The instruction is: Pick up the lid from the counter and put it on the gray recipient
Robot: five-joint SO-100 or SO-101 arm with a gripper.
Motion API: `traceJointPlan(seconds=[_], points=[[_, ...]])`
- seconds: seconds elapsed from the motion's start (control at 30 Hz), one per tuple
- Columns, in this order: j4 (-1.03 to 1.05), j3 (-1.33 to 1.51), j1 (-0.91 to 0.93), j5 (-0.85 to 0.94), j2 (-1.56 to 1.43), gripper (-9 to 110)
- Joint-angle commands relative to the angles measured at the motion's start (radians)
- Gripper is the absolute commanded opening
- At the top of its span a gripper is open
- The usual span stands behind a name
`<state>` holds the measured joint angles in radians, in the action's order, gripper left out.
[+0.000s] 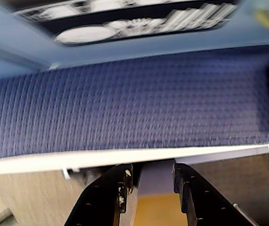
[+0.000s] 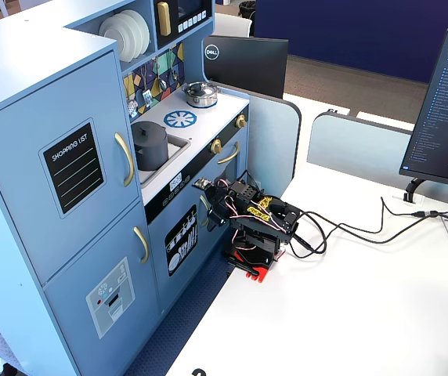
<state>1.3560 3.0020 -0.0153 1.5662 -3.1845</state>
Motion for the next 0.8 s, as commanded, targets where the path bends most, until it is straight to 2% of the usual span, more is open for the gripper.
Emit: traceJointPlan(seconds=[0.0, 0.77], points=[[0.175, -0.002, -0.006, -0.032, 0.006, 3], [0.175, -0.002, 0.023, -0.041, 0.006, 5]])
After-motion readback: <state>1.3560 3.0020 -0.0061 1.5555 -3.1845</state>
